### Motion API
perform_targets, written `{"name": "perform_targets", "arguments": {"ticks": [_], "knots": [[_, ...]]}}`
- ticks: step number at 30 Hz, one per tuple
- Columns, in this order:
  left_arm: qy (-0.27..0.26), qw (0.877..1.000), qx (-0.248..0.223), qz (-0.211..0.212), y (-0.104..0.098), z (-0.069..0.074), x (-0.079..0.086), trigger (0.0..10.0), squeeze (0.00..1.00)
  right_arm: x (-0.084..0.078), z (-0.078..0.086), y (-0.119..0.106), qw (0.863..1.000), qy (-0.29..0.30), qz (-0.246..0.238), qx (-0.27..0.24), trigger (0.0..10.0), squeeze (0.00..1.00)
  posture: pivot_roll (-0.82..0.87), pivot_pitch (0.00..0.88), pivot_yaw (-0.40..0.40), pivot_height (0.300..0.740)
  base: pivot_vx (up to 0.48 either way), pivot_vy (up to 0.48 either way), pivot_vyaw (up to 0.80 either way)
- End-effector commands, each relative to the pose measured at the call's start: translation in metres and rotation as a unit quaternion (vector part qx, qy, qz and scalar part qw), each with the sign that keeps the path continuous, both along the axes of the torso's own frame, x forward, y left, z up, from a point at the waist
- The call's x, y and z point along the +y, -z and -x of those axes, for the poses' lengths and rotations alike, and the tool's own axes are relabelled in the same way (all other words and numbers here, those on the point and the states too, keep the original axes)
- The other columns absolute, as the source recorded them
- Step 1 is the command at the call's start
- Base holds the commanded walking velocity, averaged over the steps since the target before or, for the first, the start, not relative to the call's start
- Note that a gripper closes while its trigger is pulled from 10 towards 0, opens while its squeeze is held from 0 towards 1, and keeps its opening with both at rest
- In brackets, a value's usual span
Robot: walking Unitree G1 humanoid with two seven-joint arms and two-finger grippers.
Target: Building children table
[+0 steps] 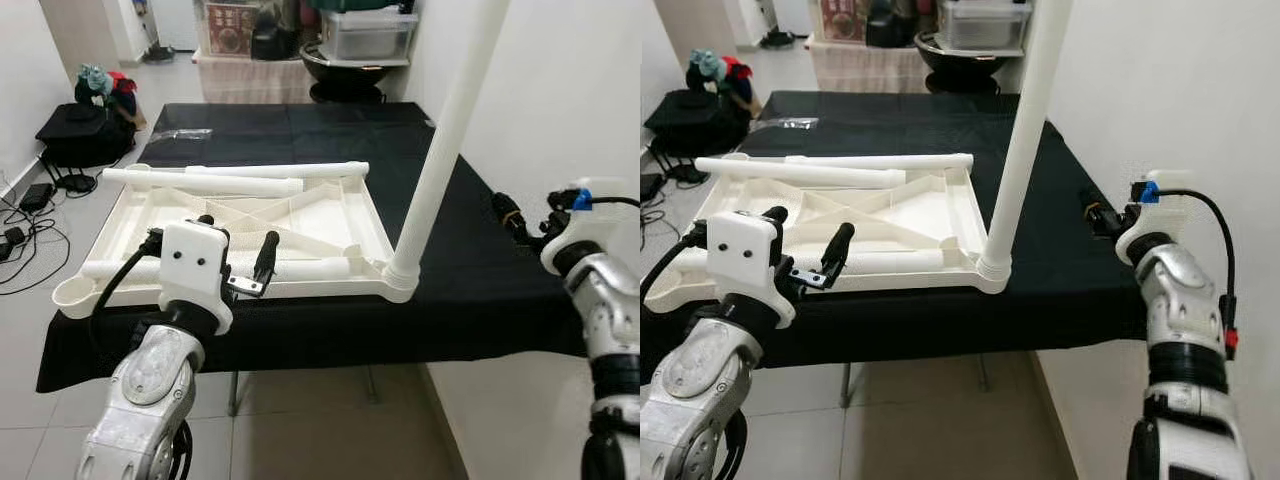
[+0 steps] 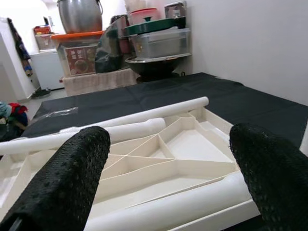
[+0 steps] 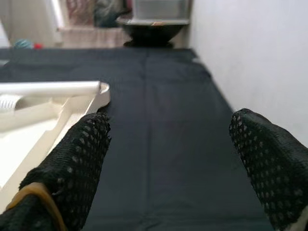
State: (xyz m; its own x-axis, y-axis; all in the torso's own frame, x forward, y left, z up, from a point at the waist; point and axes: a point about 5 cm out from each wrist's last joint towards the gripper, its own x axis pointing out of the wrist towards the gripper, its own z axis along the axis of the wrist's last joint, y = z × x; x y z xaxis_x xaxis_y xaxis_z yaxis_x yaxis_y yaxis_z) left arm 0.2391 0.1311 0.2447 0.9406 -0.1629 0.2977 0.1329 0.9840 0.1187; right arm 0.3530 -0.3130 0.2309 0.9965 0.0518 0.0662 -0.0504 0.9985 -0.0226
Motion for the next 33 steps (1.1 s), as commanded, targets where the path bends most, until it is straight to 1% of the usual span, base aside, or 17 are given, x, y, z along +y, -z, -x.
{"name": "perform_targets", "arguments": {"ticks": [1,7,10,11,12,13,16,17,18,20,21,23,24,25,27,30,33], "knots": [[0.003,1.000,0.003,0.002,0.000,0.003,-0.001,10.0,0.00,-0.010,0.000,-0.005,1.000,-0.020,0.022,0.005,10.0,1.00,0.08,0.113,-0.081,0.740,0.000,0.000,0.00],[0.004,1.000,0.003,0.000,0.001,0.004,-0.001,10.0,0.00,-0.017,0.002,-0.009,0.998,-0.055,0.036,0.014,10.0,1.00,0.07,0.110,-0.079,0.740,0.000,0.000,0.00],[0.006,1.000,0.002,0.001,0.000,0.004,-0.002,10.0,0.00,-0.025,0.005,-0.010,0.995,-0.077,0.039,0.042,10.0,1.00,0.08,0.110,-0.079,0.740,0.000,0.000,0.00],[0.013,1.000,0.007,-0.004,0.002,0.003,-0.004,10.0,0.00,-0.028,0.008,-0.009,0.992,-0.102,0.046,0.062,10.0,0.00,0.08,0.107,-0.080,0.740,0.000,0.000,0.00],[0.013,1.000,0.007,-0.004,0.002,0.003,-0.004,10.0,0.00,-0.028,0.008,-0.009,0.992,-0.102,0.046,0.062,10.0,0.00,0.08,0.107,-0.080,0.740,0.000,0.000,0.00],[0.030,0.999,0.014,-0.006,0.004,0.004,-0.007,10.0,0.00,-0.029,0.011,-0.008,0.986,-0.133,0.057,0.079,10.0,0.00,0.08,0.105,-0.079,0.740,0.000,0.000,0.00],[0.111,0.993,0.049,-0.008,0.015,0.012,-0.025,10.0,0.00,-0.027,0.019,-0.007,0.969,-0.216,0.064,0.098,10.0,0.00,0.08,0.107,-0.076,0.740,0.000,0.000,0.00],[0.111,0.993,0.049,-0.008,0.015,0.012,-0.025,10.0,0.00,-0.027,0.019,-0.007,0.969,-0.216,0.064,0.098,10.0,0.00,0.08,0.107,-0.076,0.740,0.000,0.000,0.00],[0.133,0.989,0.058,-0.011,0.018,0.015,-0.030,10.0,0.00,-0.026,0.020,-0.008,0.965,-0.236,0.055,0.098,10.0,0.00,0.08,0.107,-0.076,0.740,0.000,0.000,0.00],[0.133,0.989,0.058,-0.011,0.018,0.015,-0.030,10.0,0.00,-0.026,0.020,-0.008,0.965,-0.236,0.055,0.098,10.0,0.00,0.08,0.107,-0.076,0.740,0.000,0.000,0.00],[0.157,0.985,0.077,-0.002,0.025,0.019,-0.034,10.0,0.00,-0.023,0.020,-0.010,0.961,-0.256,0.046,0.089,10.0,0.00,0.08,0.107,-0.078,0.740,0.000,0.000,0.00],[0.178,0.977,0.115,-0.027,0.051,0.027,-0.035,10.0,0.00,-0.012,0.016,-0.019,0.952,-0.298,0.028,0.062,10.0,0.00,0.08,0.114,-0.077,0.740,0.000,0.000,0.00],[0.178,0.977,0.115,-0.027,0.051,0.027,-0.035,10.0,0.00,-0.012,0.016,-0.019,0.952,-0.298,0.028,0.062,10.0,0.00,0.08,0.114,-0.077,0.740,0.000,0.000,0.00],[0.180,0.975,0.125,-0.038,0.060,0.029,-0.034,10.0,0.00,-0.007,0.014,-0.022,0.948,-0.312,0.024,0.051,10.0,0.00,0.08,0.114,-0.077,0.740,0.000,0.000,0.00],[0.182,0.974,0.128,-0.046,0.064,0.030,-0.033,10.0,0.00,-0.002,0.012,-0.026,0.944,-0.326,0.017,0.041,10.0,0.00,0.08,0.114,-0.077,0.740,0.000,0.000,0.00],[0.175,0.977,0.103,-0.063,0.058,0.026,-0.034,10.0,0.00,0.019,0.003,-0.038,0.928,-0.371,0.007,0.014,10.0,0.00,0.08,0.119,-0.074,0.740,0.000,0.000,0.00],[0.182,0.977,0.089,-0.068,0.052,0.025,-0.037,10.0,0.00,0.036,-0.001,-0.041,0.913,-0.407,0.007,0.006,10.0,0.00,0.08,0.121,-0.072,0.740,0.000,0.000,0.00]]}}
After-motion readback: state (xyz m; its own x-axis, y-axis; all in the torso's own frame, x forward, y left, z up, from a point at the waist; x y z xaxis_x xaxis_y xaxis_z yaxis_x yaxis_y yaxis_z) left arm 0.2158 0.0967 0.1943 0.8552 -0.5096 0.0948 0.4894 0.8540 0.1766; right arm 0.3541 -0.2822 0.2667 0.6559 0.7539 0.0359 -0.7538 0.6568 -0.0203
